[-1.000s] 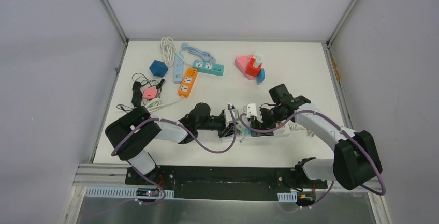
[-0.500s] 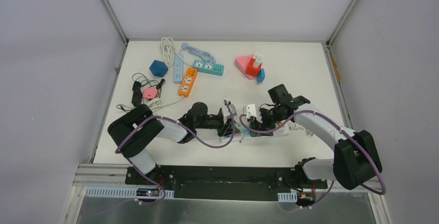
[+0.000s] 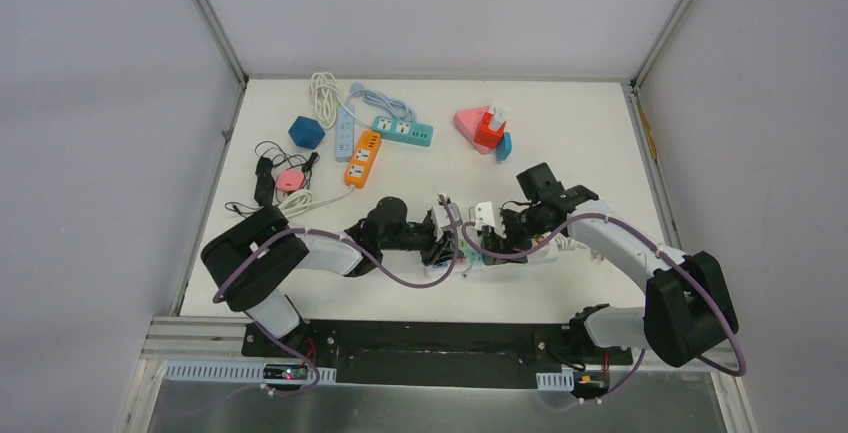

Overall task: Pull the plug off the socket
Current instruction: Remove the plug from the socket.

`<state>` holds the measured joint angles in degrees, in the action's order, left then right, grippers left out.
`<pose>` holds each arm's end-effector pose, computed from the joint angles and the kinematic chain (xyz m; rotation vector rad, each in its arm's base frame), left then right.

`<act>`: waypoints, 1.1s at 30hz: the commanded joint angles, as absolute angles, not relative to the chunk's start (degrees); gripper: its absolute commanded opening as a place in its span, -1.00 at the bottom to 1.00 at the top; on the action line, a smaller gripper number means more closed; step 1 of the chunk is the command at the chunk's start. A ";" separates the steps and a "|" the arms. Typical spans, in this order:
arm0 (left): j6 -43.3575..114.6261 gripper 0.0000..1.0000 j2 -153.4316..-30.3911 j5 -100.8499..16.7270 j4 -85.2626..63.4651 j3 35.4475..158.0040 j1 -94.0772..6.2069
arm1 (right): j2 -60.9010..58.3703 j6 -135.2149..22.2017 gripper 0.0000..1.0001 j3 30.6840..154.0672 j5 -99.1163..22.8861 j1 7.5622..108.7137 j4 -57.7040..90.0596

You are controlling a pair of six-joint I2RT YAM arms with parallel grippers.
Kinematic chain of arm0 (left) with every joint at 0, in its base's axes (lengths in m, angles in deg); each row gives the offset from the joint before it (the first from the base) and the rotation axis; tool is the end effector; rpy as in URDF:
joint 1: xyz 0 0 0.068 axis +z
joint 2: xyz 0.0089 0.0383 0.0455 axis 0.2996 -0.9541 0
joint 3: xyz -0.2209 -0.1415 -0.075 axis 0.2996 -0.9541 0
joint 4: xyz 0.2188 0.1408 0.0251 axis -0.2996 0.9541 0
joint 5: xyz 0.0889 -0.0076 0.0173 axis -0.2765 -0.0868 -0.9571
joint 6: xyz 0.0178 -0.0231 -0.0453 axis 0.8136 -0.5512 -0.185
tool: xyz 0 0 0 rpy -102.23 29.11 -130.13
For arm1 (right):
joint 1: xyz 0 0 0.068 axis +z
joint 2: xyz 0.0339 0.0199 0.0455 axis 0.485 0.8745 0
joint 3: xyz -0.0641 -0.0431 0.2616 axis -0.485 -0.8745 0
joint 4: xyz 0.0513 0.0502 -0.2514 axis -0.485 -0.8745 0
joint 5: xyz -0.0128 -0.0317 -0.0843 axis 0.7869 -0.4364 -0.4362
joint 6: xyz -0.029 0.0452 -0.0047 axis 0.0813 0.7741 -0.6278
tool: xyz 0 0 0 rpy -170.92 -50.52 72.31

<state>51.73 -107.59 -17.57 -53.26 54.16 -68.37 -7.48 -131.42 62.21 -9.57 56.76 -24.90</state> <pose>0.1703 -0.2405 0.1605 1.2626 1.5053 -1.0782 0.1915 0.1243 0.2031 -1.9855 1.6055 0.6354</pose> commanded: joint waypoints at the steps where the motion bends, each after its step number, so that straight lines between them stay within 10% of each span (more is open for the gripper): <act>1: 43.52 -1.00 -111.25 -13.17 -61.40 53.35 -67.60 | -6.34 -132.32 -0.57 62.20 -12.68 57.05 -24.76; 33: 50.78 -1.00 -104.53 -23.30 -46.09 55.78 -71.29 | -6.32 -131.04 -0.58 62.10 -13.98 57.40 -23.68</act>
